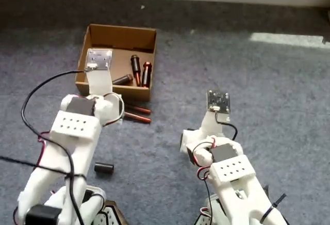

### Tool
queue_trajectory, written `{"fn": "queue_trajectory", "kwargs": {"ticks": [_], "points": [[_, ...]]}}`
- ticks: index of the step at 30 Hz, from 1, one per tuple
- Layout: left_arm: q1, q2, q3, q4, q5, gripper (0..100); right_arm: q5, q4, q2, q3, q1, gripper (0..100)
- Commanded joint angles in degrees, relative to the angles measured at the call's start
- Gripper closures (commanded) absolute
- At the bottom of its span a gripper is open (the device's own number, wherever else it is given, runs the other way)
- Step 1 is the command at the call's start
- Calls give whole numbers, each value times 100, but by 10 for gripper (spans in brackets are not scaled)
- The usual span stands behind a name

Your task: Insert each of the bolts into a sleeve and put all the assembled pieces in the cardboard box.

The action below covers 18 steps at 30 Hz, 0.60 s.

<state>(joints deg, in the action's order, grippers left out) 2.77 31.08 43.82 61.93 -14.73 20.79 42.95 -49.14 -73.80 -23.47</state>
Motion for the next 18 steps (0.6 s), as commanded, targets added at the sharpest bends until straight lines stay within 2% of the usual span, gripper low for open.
{"fn": "queue_trajectory", "kwargs": {"ticks": [1,5,14,18], "points": [[101,-1262,-743,246,-1310,792,264,-171,-145,31,110,993],[110,-2211,-1244,264,-1943,800,281,-171,-145,13,110,993],[541,-3829,-2044,246,-2453,800,299,-154,-145,13,110,993],[532,-4224,-2448,264,-2593,800,299,-154,-145,13,110,993]]}}
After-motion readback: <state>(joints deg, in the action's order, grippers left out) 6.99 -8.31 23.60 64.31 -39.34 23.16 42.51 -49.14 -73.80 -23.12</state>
